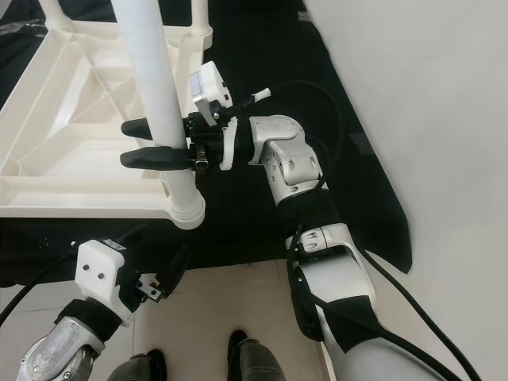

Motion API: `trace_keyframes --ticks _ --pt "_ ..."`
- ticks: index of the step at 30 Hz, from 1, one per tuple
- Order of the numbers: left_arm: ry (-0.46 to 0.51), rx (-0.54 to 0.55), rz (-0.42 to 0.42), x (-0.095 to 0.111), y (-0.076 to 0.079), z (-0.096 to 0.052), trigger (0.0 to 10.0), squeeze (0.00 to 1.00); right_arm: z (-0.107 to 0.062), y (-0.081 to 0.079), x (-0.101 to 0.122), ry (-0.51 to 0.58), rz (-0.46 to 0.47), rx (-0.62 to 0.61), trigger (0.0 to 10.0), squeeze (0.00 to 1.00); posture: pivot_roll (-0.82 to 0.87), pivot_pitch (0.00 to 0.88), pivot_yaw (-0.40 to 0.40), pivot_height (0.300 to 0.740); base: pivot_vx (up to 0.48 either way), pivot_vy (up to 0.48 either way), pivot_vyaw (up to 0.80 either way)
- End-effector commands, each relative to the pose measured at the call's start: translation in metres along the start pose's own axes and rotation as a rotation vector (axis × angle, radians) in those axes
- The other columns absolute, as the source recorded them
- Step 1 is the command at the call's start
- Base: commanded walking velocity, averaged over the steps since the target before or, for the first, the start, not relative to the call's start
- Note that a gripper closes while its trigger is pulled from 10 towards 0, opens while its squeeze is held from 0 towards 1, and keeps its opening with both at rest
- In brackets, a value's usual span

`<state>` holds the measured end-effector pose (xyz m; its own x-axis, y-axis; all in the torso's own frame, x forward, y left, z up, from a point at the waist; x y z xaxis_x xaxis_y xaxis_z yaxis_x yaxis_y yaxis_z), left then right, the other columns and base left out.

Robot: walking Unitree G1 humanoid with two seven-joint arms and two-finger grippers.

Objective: Building children table

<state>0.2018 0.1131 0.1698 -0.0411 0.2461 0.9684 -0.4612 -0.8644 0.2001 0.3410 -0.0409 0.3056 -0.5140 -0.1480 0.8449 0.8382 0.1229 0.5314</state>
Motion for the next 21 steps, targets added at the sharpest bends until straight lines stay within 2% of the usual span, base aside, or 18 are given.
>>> trace_keyframes --ticks 1,5,7,8,9,12,13,14,15,16,19,21 --pt "-0.021 0.007 -0.002 -0.003 0.000 -0.003 10.0 0.00 0.000 -0.001 0.002 0.041 0.003 0.023 0.0 0.00 0.12 0.293 -0.088 0.740 0.000 0.000 0.00" --pt "-0.020 0.008 -0.001 -0.003 0.000 -0.002 10.0 0.00 -0.010 -0.005 -0.002 0.027 0.006 0.008 0.0 0.00 0.10 0.283 -0.088 0.740 0.000 0.000 0.00" --pt "-0.021 0.005 -0.001 -0.004 0.000 -0.001 10.0 0.00 -0.016 -0.012 -0.010 -0.036 -0.008 -0.071 0.0 0.00 0.09 0.281 -0.096 0.740 0.000 0.000 0.00" --pt "-0.022 0.003 -0.002 -0.004 0.000 -0.001 10.0 0.00 -0.016 -0.019 -0.022 -0.114 0.027 -0.196 0.0 0.00 0.08 0.281 -0.102 0.740 0.000 0.000 0.00" --pt "-0.022 0.003 -0.002 -0.004 0.000 -0.001 10.0 0.00 -0.016 -0.019 -0.022 -0.114 0.027 -0.196 0.0 0.00 0.08 0.281 -0.102 0.740 0.000 0.000 0.00" --pt "-0.023 0.001 -0.002 -0.003 -0.001 -0.003 10.0 0.00 -0.007 -0.044 -0.057 -0.360 0.150 -0.680 0.0 0.00 0.08 0.292 -0.102 0.740 0.000 0.000 0.00" --pt "-0.023 0.001 -0.002 -0.003 -0.001 -0.003 10.0 0.00 -0.007 -0.044 -0.057 -0.360 0.150 -0.680 0.0 0.00 0.08 0.292 -0.102 0.740 0.000 0.000 0.00" --pt "-0.022 0.002 -0.001 -0.002 -0.002 -0.002 10.0 0.00 0.003 -0.072 -0.069 -0.444 0.271 -0.869 0.0 0.00 0.07 0.299 -0.088 0.740 0.000 0.000 0.00" --pt "-0.022 0.002 -0.001 -0.002 -0.002 -0.002 10.0 0.00 0.003 -0.072 -0.069 -0.444 0.271 -0.869 0.0 0.00 0.07 0.299 -0.088 0.740 0.000 0.000 0.00" --pt "-0.023 0.001 0.003 -0.001 -0.004 -0.001 10.0 0.00 0.008 -0.100 -0.069 -0.533 0.354 -1.058 0.0 0.00 0.08 0.303 -0.086 0.740 0.000 0.000 0.00" --pt "-0.023 0.001 0.005 -0.001 -0.005 0.000 10.0 0.00 0.007 -0.099 -0.068 -0.549 0.351 -1.106 0.0 0.00 0.07 0.295 -0.077 0.740 0.000 0.000 0.00" --pt "-0.025 -0.001 0.009 -0.003 -0.006 0.002 10.0 0.00 0.010 -0.078 -0.066 -0.528 0.295 -1.100 0.0 0.00 0.08 0.276 -0.082 0.740 0.000 0.000 0.00"
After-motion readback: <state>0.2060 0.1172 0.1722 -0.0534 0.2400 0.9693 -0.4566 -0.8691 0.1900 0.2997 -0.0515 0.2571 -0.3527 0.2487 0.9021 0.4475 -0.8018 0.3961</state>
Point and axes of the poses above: a point about 5 cm out from each wrist's last joint towards the gripper, its own z axis pointing out of the wrist towards the gripper, its own x axis along the axis of the wrist's last joint, y = z × x, the point moved 1 cm from there along z, pointing out of the wrist towards the gripper, and after that the axes turned 15 degrees about -z, right-handed, at the moved point
